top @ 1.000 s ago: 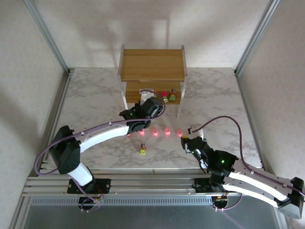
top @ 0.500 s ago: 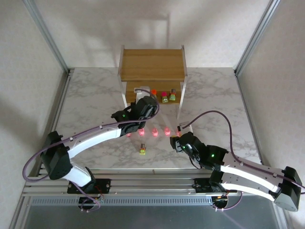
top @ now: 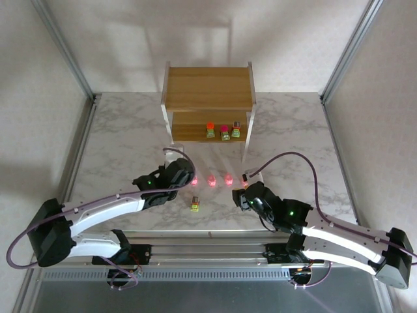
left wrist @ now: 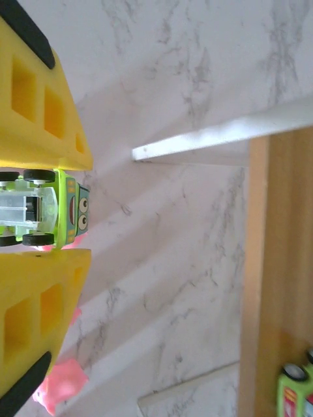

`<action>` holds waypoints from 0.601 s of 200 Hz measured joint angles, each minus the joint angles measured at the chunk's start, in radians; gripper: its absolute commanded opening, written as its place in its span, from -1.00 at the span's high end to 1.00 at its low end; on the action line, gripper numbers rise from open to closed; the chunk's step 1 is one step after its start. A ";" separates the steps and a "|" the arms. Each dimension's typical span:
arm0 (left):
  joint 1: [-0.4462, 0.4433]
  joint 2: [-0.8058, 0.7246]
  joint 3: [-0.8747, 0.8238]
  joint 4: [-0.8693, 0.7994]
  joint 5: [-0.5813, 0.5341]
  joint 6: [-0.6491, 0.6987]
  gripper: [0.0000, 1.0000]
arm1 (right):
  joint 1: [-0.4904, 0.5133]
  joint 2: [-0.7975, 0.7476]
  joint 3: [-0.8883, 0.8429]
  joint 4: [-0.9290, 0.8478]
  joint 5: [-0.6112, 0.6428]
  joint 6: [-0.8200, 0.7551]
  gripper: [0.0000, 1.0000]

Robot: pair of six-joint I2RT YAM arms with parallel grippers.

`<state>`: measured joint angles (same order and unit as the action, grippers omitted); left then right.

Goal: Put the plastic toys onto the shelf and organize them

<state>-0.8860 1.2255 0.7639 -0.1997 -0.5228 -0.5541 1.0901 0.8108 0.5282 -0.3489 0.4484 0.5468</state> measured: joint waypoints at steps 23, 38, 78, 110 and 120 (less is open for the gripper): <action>-0.019 -0.031 -0.065 0.008 0.000 -0.031 0.32 | 0.000 -0.024 -0.001 -0.027 0.003 0.000 0.12; -0.036 -0.040 -0.100 0.020 -0.001 -0.051 0.32 | 0.000 -0.046 -0.006 -0.041 0.004 0.000 0.12; -0.072 -0.040 -0.158 0.056 -0.007 -0.089 0.31 | 0.000 -0.063 -0.019 -0.070 0.012 0.001 0.12; -0.085 -0.020 -0.192 0.100 -0.025 -0.105 0.31 | 0.001 -0.086 -0.036 -0.091 0.019 0.005 0.12; -0.087 -0.007 -0.198 0.111 -0.025 -0.105 0.31 | 0.001 -0.095 -0.039 -0.097 0.022 0.008 0.12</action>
<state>-0.9733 1.2186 0.5663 -0.0887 -0.5480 -0.6594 1.0908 0.7162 0.4889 -0.4461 0.4702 0.5549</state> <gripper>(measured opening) 0.347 0.441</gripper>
